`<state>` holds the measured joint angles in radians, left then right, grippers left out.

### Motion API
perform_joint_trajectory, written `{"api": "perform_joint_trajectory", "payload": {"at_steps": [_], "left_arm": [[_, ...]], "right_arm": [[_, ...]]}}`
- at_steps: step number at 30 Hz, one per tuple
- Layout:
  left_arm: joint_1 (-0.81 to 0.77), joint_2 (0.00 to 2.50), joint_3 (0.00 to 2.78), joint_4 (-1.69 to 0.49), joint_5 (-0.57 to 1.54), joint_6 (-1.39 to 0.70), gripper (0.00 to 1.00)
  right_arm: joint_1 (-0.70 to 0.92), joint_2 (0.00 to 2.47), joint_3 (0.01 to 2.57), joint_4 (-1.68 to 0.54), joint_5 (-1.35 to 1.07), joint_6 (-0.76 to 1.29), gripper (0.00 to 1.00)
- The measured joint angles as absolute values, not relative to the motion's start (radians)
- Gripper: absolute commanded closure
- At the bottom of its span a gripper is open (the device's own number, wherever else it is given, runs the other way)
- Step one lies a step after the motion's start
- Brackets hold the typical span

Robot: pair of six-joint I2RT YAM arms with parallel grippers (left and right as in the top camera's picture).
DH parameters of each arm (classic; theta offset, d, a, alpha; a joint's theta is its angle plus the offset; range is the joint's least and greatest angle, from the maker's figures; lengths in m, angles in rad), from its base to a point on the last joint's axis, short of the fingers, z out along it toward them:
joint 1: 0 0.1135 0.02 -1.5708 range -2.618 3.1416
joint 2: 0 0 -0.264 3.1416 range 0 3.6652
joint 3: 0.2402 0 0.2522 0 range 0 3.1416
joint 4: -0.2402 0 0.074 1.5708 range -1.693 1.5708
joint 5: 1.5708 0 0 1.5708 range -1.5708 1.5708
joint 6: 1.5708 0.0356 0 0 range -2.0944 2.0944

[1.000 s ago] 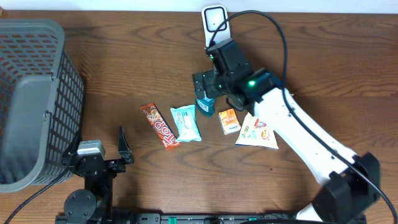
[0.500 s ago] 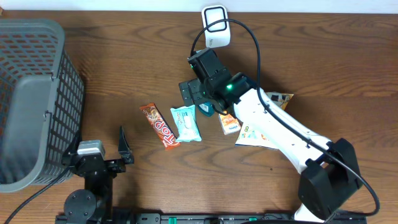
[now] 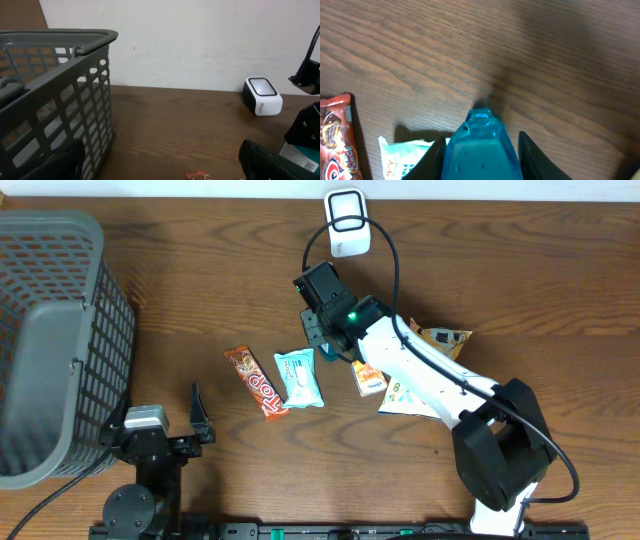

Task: Scan the item barcode
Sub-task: 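Grasp the teal bottle with the right gripper and lift it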

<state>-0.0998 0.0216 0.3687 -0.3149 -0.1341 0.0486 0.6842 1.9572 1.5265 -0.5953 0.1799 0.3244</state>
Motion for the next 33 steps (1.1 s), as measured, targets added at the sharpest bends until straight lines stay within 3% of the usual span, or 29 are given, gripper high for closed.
{"api": "perform_joint_trajectory", "payload": {"at_steps": [7,14,27,33], "left_arm": [[-0.100,0.022,0.369,-0.315,-0.134,0.049,0.02],[-0.100,0.022,0.369,-0.315,-0.134,0.049,0.02],[-0.100,0.022,0.369,-0.315,-0.134,0.049,0.02],[-0.100,0.022,0.369,-0.315,-0.134,0.049,0.02]], "right_arm": [[0.678,1.959,1.529,-0.599,0.175,0.323,0.97],[0.593,1.927,1.531,-0.696,0.006,0.245,0.97],[0.215,1.710,1.510,-0.824,-0.840,0.023,0.95],[0.163,1.720,1.473,-0.835,-1.077,-0.046,0.92]]}}
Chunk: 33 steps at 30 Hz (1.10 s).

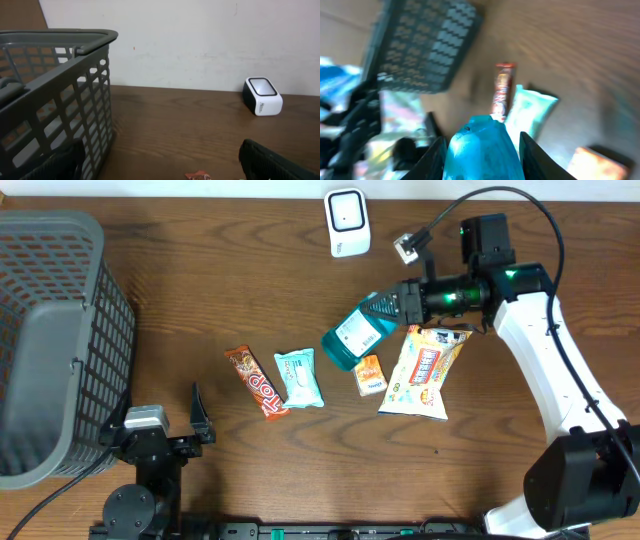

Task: Scan the item barcode
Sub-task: 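Grasp the teal bottle with the right gripper and lift it, then carry the teal bottle up to the white scanner face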

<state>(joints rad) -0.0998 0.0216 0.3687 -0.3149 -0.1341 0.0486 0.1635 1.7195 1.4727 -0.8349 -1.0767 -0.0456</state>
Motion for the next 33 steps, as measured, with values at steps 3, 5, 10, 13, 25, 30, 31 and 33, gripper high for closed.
{"api": "perform_joint_trajectory", "payload": {"at_steps": [3,5,10,13,25,30,31,33], "left_arm": [[-0.100,0.022,0.369,-0.315,-0.134,0.049,0.02],[-0.100,0.022,0.369,-0.315,-0.134,0.049,0.02],[-0.100,0.022,0.369,-0.315,-0.134,0.049,0.02],[-0.100,0.022,0.369,-0.315,-0.134,0.049,0.02],[-0.100,0.022,0.369,-0.315,-0.134,0.049,0.02],[-0.100,0.022,0.369,-0.315,-0.134,0.049,0.02],[-0.100,0.022,0.369,-0.315,-0.134,0.049,0.02],[-0.100,0.022,0.369,-0.315,-0.134,0.049,0.02]], "right_arm": [[0.163,1.721,1.444,-0.837,-1.172,-0.082,0.91],[0.163,1.721,1.432,-0.837,-1.208,-0.097,0.91],[0.163,1.721,1.424,-0.836,-1.257,-0.120,0.94],[0.163,1.721,1.424,-0.836,-1.258,-0.124,0.93],[0.171,1.722,1.424,-0.711,-0.889,0.011,0.93],[0.219,1.723,1.430,-0.684,-0.652,0.097,0.89],[0.233,1.724,1.436,-0.686,-0.593,0.106,0.89],[0.273,1.728,1.460,-0.687,-0.442,0.124,0.88]]}}
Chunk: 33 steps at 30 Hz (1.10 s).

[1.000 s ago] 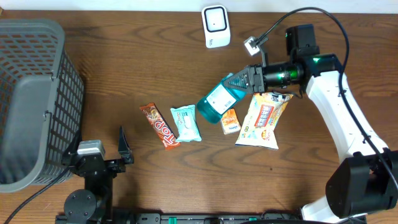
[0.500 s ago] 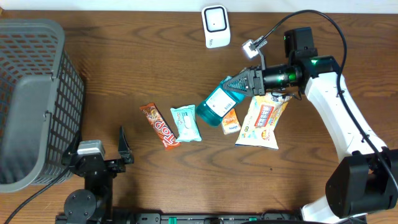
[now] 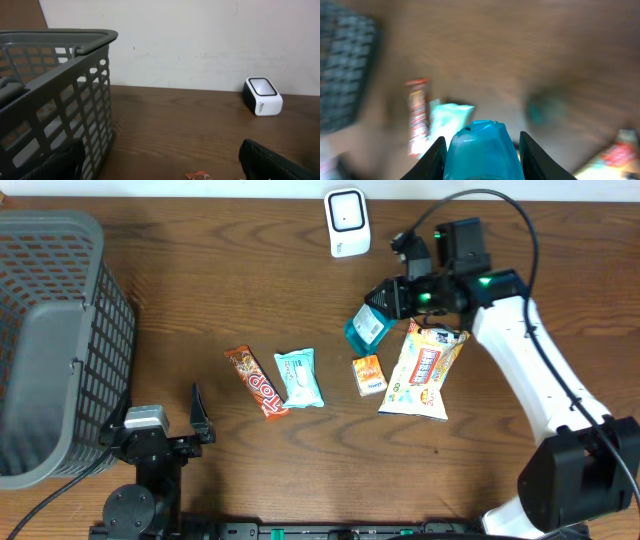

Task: Scan the item barcode
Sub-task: 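Carry the teal bottle up to the white scanner face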

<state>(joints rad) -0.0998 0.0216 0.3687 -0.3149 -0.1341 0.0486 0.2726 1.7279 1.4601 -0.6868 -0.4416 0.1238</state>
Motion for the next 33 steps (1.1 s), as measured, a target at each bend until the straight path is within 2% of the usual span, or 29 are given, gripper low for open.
{"api": "perform_joint_trajectory", "payload": {"at_steps": [7,16,22,28,33], "left_arm": [[-0.100,0.022,0.369,-0.315,-0.134,0.049,0.02],[-0.100,0.022,0.369,-0.315,-0.134,0.049,0.02],[-0.100,0.022,0.369,-0.315,-0.134,0.049,0.02],[-0.100,0.022,0.369,-0.315,-0.134,0.049,0.02],[-0.100,0.022,0.369,-0.315,-0.134,0.049,0.02]], "right_arm": [[0.394,1.728,1.514,-0.604,0.041,0.125,0.86],[0.446,1.794,1.542,-0.385,0.367,0.040,0.85],[0.451,1.982,1.707,-0.376,0.523,-0.057,0.85],[0.487,2.228,1.982,-0.356,0.709,-0.218,0.85],[0.531,2.402,2.158,-0.229,0.826,-0.403,0.84]]}}
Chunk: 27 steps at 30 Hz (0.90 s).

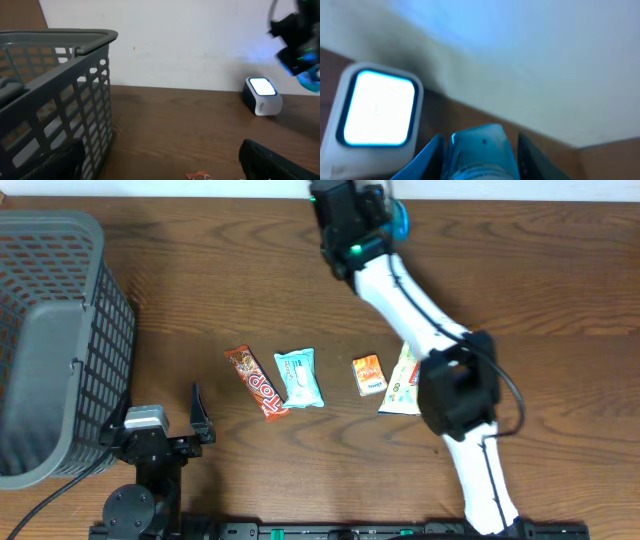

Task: Scan the item barcode
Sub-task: 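Carry the teal bottle up to the white scanner face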

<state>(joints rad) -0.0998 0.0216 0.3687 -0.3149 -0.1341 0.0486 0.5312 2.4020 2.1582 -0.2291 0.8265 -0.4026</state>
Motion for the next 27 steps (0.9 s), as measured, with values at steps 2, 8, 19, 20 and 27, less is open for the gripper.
{"api": "perform_joint_trajectory", "payload": {"at_steps": [2,8,19,20,27], "left_arm": [[-0.100,0.022,0.368,-0.315,-0.134,0.049,0.02],[-0.100,0.022,0.368,-0.315,-0.134,0.049,0.02],[-0.100,0.022,0.368,-0.315,-0.134,0.049,0.02],[-0.100,0.022,0.368,-0.315,-0.134,0.049,0.02],[-0.100,0.022,0.368,-0.315,-0.134,0.049,0.02]], "right_arm": [[0.550,2.468,2.207,-0.110,0.869,-0.503,0.83],[0.579,2.584,2.236,0.197,0.939,-0.736,0.86],[0.573,2.710,2.242,0.370,0.977,-0.947,0.83],[0.574,2.711,2.242,0.371,0.976,-0.950,0.83],[0.576,2.711,2.245,0.363,0.969,-0.954,0.85]]}}
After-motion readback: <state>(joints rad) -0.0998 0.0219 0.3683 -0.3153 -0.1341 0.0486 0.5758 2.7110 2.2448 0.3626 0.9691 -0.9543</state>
